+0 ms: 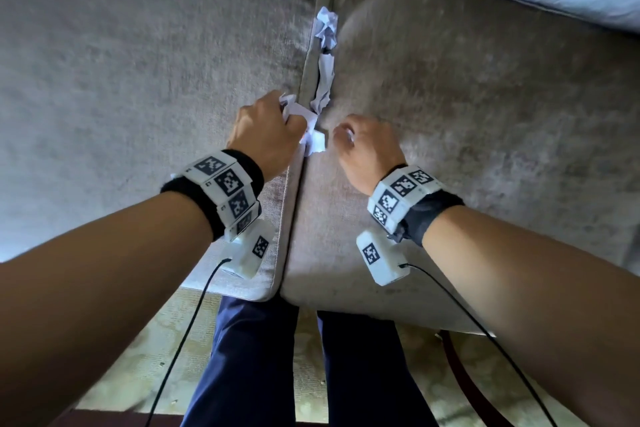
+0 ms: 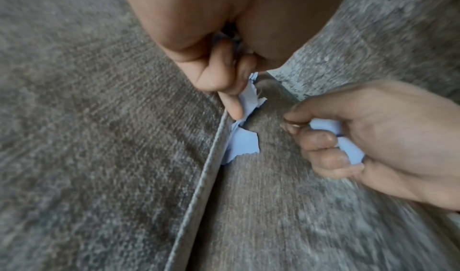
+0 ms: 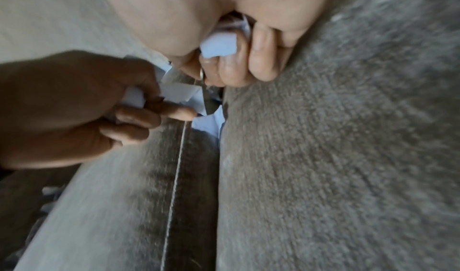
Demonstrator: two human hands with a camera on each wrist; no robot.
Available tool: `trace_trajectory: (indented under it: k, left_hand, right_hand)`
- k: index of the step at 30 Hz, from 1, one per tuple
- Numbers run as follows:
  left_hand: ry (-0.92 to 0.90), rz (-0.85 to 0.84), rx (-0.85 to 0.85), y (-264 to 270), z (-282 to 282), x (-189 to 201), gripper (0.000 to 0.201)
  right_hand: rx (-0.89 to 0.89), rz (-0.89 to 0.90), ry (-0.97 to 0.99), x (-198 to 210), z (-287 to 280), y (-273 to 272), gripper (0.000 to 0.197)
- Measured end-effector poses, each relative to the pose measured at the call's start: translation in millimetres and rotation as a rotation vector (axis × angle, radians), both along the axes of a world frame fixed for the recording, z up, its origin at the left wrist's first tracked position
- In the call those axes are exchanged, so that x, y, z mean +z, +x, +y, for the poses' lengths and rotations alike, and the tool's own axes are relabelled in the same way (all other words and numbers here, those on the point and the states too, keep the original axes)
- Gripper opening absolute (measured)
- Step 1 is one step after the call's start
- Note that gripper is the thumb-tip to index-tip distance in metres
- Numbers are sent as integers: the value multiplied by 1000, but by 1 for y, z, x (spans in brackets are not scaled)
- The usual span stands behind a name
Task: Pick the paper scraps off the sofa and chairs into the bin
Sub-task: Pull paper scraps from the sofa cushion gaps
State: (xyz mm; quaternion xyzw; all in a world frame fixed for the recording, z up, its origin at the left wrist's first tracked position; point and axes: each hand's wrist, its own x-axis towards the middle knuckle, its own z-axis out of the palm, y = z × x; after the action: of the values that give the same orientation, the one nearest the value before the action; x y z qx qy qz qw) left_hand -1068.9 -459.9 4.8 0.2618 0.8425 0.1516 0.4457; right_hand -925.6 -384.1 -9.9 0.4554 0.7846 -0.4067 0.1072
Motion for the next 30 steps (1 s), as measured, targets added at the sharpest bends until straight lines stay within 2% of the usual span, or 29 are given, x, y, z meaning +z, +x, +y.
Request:
trace_trajectory:
  k: [2,5,11,15,23,30]
  left_hand:
    - [25,8,17,0,-4,2,14]
    - [19,32,67,-3,-6,4,18]
    - [57,42,148,-2,-10,5,44]
    - [106,64,206,2,-11,9,29]
    - [101,51,234,17,-14,17,24]
    - [171,-23,386,25,-11,15,16]
  right_hand:
    - [-66,15,-21,4,6,8,24]
    - [-110,-4,-25,6,13,18,22]
    - [-182,18,10,2,11,27,20]
    - [-208,30,11,2,8,30,21]
    - [-248,36,-44,2,3,46,21]
    - [-270,69,-54,3,2,54,20]
